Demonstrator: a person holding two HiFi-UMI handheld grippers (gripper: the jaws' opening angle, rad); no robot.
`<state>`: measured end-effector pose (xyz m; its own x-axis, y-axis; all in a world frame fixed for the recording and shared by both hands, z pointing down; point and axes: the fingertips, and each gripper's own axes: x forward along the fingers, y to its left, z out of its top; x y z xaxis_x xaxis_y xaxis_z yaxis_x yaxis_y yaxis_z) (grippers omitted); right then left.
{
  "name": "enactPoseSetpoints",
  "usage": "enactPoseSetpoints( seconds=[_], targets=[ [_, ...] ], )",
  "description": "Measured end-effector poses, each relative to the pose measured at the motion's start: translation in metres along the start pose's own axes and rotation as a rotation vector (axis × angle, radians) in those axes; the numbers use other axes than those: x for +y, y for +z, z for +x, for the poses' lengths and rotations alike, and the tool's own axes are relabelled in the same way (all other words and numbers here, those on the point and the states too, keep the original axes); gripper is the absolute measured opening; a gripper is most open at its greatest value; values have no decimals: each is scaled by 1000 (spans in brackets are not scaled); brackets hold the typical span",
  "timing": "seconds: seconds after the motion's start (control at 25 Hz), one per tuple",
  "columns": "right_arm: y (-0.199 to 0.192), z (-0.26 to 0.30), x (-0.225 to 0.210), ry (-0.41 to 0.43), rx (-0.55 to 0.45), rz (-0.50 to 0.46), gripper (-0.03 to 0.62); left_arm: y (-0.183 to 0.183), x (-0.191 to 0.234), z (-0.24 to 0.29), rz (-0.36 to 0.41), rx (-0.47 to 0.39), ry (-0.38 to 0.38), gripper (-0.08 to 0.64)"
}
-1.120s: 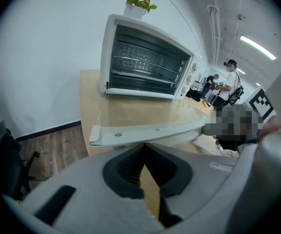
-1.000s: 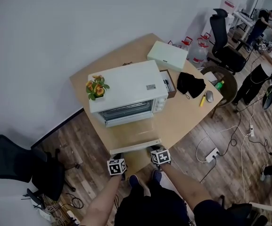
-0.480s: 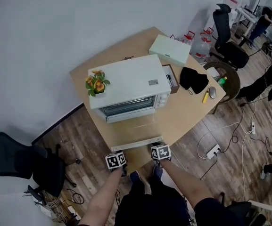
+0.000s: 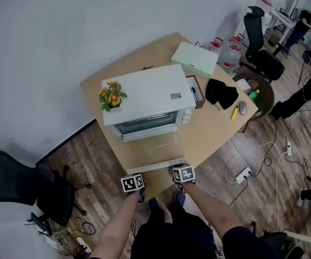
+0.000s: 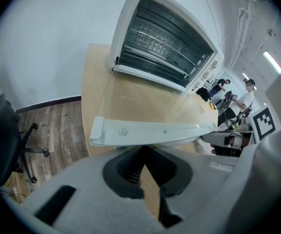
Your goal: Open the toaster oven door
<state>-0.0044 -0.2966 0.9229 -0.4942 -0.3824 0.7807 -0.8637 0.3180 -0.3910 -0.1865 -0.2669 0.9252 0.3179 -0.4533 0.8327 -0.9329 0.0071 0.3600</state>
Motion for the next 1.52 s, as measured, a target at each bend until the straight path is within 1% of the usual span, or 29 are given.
enactPoseSetpoints(
  seconds=[0.2,0.48,0.64,0.88,1.16,1.36,1.52],
  targets=[
    [-2,3,2,36,27,24,12,-1,1,0,8,3,6,0],
    [-2,2,1,32,46,31,12,0,1,0,3,19,12,0],
    [-1,-2,1,44,29,73,12,0,-1,-4,-1,29,1,0],
    [1,-3,1,42,33,61,12,2,0,-8,-15,26,-7,0],
    [-4,-6,2,48,30,93,12,-1,-4,-9,-38,26,-27,0],
    [-6,-11,4,55,30,110,12,-9,-12,-11,-24,45,-36,0],
    [-4,-20,8,48,32,68,12,-13,-15,-17,-27,53,-36,0]
  ],
)
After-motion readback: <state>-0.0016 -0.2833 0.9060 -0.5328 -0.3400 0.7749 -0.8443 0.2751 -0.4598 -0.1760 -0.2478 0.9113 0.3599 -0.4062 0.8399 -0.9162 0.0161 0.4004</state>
